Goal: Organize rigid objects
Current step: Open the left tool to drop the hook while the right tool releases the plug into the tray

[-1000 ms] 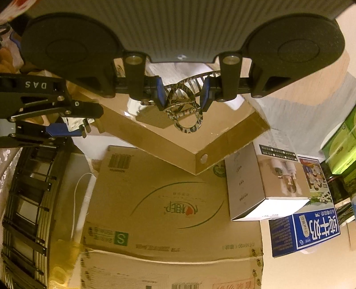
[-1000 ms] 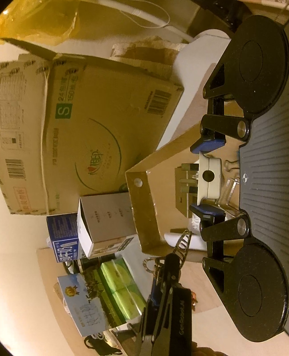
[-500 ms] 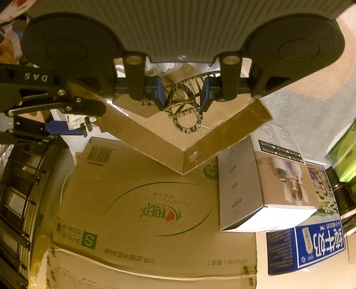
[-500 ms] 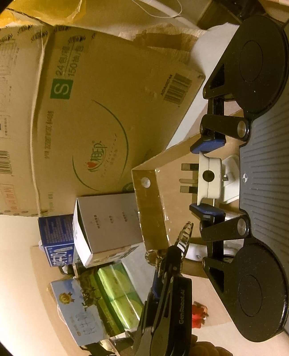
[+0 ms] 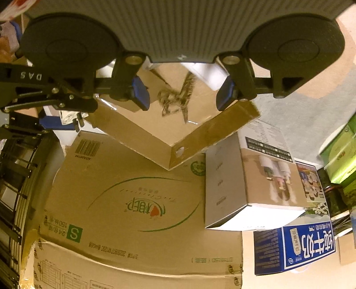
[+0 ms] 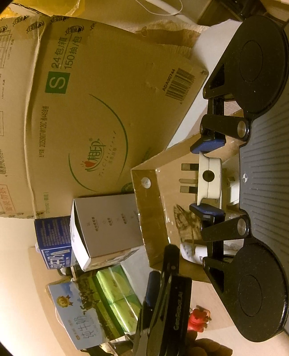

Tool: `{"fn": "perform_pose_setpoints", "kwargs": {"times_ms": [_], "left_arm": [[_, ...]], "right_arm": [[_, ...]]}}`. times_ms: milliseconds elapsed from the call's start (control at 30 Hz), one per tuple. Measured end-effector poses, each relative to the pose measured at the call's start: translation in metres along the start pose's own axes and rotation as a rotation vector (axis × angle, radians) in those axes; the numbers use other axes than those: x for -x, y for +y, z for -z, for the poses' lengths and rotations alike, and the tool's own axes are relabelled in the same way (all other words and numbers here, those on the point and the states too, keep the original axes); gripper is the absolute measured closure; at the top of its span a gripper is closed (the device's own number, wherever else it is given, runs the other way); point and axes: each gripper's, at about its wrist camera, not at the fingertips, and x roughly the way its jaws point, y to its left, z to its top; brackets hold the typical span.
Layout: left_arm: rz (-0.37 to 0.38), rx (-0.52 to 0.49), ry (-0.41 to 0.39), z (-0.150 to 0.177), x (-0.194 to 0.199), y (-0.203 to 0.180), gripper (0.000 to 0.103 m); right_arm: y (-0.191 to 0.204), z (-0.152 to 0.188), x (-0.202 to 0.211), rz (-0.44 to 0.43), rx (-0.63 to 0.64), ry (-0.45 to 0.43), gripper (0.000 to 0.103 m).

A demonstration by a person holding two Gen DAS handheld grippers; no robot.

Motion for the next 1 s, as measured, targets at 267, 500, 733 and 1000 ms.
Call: {"fn": "perform_pose_setpoints", "kwargs": {"times_ms": [267,500,733,1000], "left_arm": [[-0.011,-0.005,0.014,0.005,0.006,0.006,0.041],[-0.014,-0.006,0.018,0.007,0.009,0.007,0.041],[-0.011,-0.004,0.020,0.008,0.009,0.008,0.041],[-0.011,-0.003,0.021,0.009,0.007,0.010,0.041]], "right_arm": [[0.003,-0.004,0.002,-0.007,-0.001,-0.004,0.054],[0.007,-0.010,0.000,-0.014,-0.005,-0.005,0.054],[0.008,-0.013,-0.005,-0.016,-0.007,-0.003,0.054],[0.007,-0.017,-0.010,-0.016,-0.008,-0.001,0.054]]}}
